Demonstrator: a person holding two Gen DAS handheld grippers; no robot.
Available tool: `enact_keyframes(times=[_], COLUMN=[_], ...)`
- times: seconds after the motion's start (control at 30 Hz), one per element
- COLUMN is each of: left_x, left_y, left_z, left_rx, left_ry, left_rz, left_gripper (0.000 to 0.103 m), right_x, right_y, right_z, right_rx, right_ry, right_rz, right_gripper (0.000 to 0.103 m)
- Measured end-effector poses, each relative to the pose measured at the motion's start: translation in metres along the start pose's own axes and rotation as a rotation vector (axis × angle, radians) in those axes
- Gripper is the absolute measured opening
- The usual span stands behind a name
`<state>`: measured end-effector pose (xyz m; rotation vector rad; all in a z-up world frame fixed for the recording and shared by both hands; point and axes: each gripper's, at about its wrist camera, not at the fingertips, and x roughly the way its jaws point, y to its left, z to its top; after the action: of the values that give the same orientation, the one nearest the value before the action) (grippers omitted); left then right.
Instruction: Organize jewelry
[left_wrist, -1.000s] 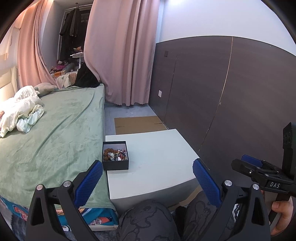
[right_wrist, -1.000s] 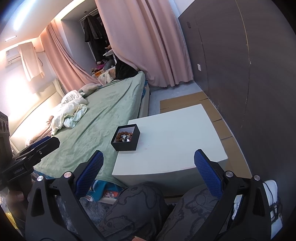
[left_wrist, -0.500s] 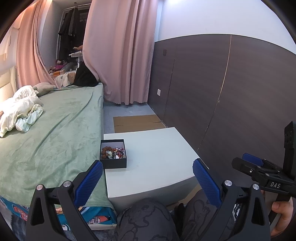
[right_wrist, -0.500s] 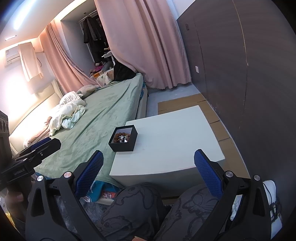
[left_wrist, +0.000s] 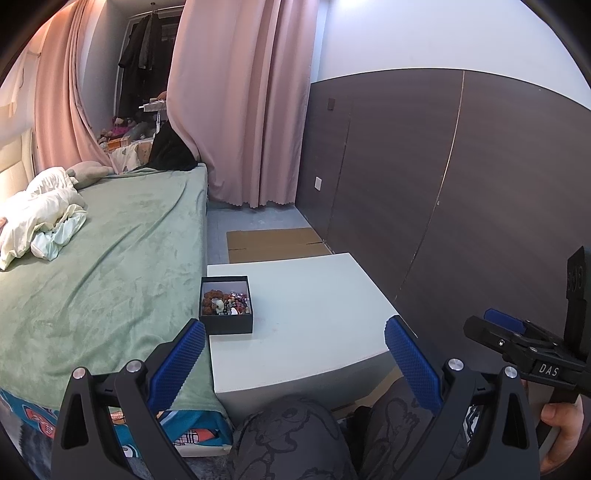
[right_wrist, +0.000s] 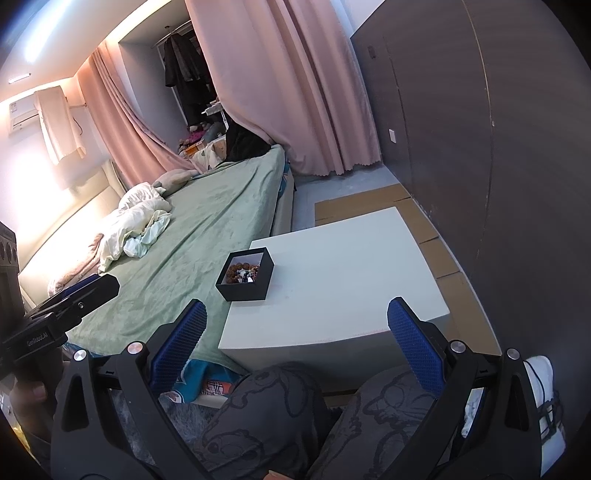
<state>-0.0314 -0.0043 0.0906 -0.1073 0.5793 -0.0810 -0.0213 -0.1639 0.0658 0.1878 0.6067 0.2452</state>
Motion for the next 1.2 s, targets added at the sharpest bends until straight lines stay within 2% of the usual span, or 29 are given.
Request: enact_keyframes(times=[0.5, 0.8, 1.2], left_x=[0.005, 0.016, 0.023], left_y=[0.0, -0.001, -0.007], left_z=[-0.005, -0.009, -0.014], left_rx=[0.007, -0.008, 0.008], left_ry=[0.001, 0.003, -0.014], left_rz=[-0.003, 0.041, 0.068], left_gripper=[0.095, 0.095, 0.095], right_x=[0.004, 0.012, 0.016], right_y=[0.002, -0.002, -0.008], right_z=[-0.007, -0.021, -0.018], right_rx=[-0.006, -0.004, -0.009], right_ry=[0.019, 0.039, 0.043], right_rz=[0.002, 0.007, 0.006], right_gripper=[0.098, 0.098, 0.098])
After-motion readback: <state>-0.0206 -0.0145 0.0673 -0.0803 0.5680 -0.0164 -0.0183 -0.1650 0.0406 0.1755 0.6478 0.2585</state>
